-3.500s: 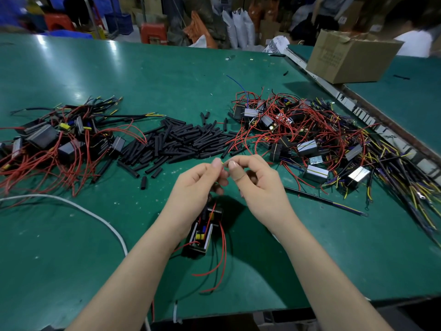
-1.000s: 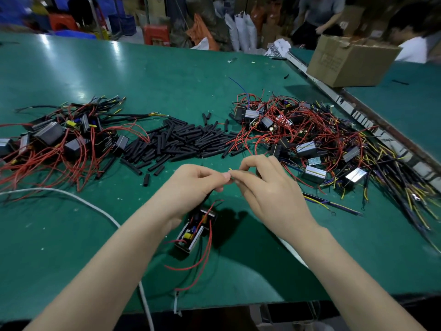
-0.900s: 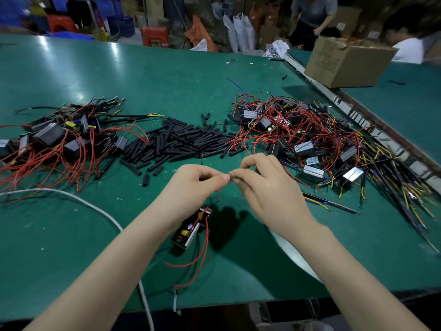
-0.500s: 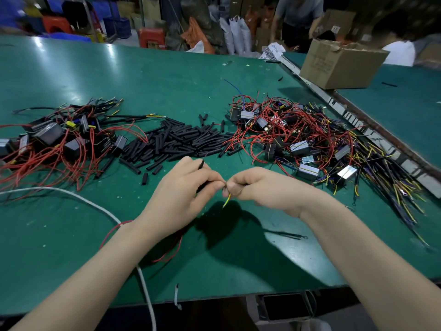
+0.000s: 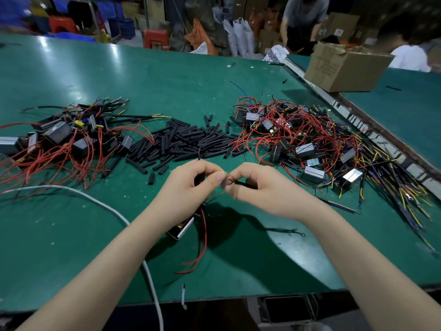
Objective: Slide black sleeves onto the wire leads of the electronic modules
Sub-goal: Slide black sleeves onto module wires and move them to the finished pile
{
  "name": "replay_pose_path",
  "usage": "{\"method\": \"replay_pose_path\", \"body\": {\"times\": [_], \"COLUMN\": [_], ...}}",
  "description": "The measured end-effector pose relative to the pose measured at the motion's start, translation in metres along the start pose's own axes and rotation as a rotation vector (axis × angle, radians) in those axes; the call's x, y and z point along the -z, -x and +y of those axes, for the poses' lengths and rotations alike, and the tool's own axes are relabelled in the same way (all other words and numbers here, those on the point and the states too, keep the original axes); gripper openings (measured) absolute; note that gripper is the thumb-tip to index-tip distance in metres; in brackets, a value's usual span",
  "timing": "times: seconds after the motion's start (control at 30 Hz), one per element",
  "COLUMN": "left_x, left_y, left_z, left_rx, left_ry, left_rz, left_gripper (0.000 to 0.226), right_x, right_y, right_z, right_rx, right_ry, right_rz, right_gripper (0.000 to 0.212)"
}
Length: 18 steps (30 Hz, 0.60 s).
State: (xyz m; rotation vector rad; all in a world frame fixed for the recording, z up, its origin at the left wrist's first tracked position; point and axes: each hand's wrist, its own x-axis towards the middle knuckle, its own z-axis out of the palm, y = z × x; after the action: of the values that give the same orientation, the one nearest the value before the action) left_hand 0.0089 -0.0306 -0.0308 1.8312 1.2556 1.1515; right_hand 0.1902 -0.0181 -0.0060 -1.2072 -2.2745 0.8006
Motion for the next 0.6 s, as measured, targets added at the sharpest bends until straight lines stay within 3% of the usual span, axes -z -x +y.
{"method": "replay_pose_path", "body": {"times": [0.07, 0.2, 0.4, 0.5, 0.6], "left_x": [0.001, 0.001, 0.004, 0.002, -0.001], "left_y": [-0.001, 0.0, 0.001, 0.004, 0.008], "left_z": [0.001, 0.001, 0.0, 0.001, 0.0], "left_rx": [0.068, 0.184, 0.302, 0.286, 0.108], "left_ry": [0.07, 0.188, 0.299, 0.281, 0.068], "left_rz": [-0.021, -0.084, -0.145, -0.127, -0.041], "left_gripper": [0.01, 0.011, 0.014, 0.013, 0.011], "right_x": [-0.007, -0.015, -0.014, -0.014, -0.014], "right_y": [0.001, 0.006, 0.013, 0.01, 0.005], "right_z": [0.001, 0.004, 0.003, 0.005, 0.008], "right_rx": [-0.007, 0.035, 0.229, 0.17, -0.011], "right_ry": [0.03, 0.241, 0.412, 0.257, -0.017], "right_rz": [0.059, 0.178, 0.327, 0.323, 0.274], "right_gripper": [0.009, 0.029, 0.024, 0.024, 0.018]}}
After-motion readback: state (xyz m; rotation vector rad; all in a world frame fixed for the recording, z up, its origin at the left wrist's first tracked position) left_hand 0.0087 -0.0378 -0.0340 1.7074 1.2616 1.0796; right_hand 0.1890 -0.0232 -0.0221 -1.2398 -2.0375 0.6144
